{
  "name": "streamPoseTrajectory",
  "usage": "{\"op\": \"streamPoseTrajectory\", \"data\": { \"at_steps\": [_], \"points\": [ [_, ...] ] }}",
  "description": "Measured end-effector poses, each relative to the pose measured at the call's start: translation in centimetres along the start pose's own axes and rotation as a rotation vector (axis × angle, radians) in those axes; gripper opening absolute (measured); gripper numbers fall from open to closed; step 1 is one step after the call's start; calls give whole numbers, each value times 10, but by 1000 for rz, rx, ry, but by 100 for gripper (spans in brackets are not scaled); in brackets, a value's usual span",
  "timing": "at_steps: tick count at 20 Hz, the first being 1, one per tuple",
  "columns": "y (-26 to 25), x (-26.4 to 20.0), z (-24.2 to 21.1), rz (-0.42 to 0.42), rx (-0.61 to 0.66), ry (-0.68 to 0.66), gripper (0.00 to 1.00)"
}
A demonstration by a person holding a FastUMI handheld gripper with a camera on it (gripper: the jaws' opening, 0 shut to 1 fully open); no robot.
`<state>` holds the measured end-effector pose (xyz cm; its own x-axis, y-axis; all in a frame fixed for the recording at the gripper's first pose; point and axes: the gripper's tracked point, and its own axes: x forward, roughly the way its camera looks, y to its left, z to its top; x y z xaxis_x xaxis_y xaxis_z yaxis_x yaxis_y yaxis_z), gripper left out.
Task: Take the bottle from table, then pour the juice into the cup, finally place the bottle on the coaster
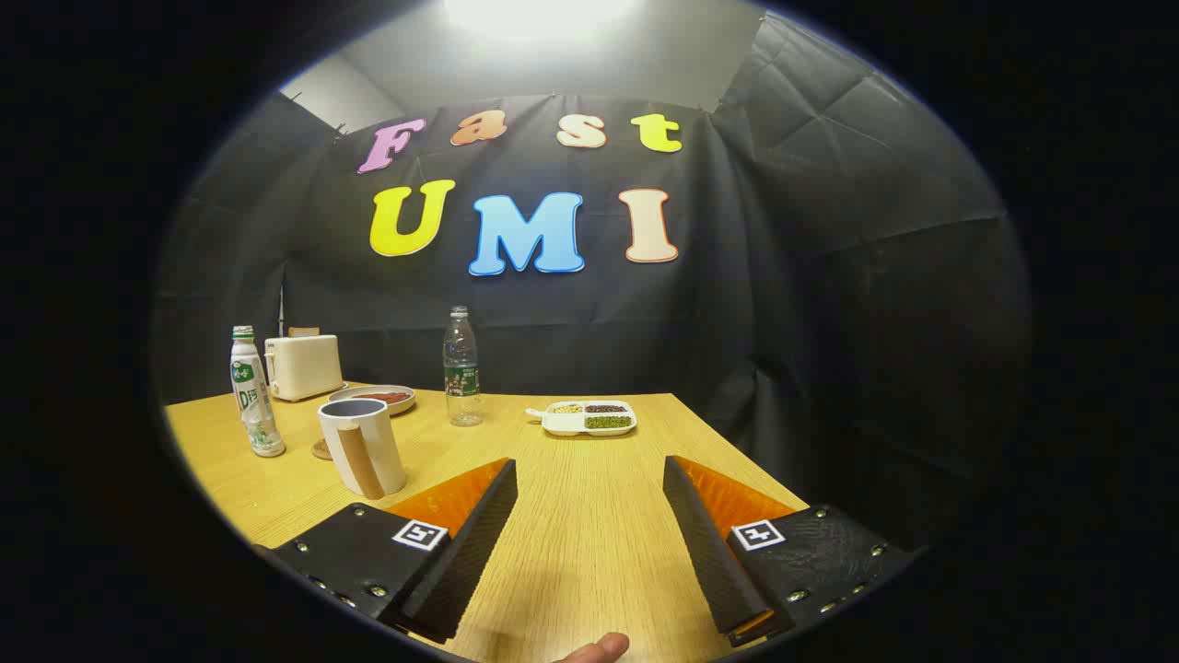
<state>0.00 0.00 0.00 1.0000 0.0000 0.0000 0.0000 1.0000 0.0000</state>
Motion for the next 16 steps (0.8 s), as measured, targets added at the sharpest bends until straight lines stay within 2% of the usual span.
{"op": "streamPoseTrajectory", "data": {
  "at_steps": [3,6,8,10,13,16],
  "points": [
    [-3,8,-4,-4,3,1,96],
    [-2,51,-9,-10,-8,45,97],
    [-5,72,2,-34,-39,27,97],
    [3,84,14,-19,-32,5,97],
    [7,85,20,-36,-55,16,97],
    [20,65,33,-69,11,4,97]
  ]
}}
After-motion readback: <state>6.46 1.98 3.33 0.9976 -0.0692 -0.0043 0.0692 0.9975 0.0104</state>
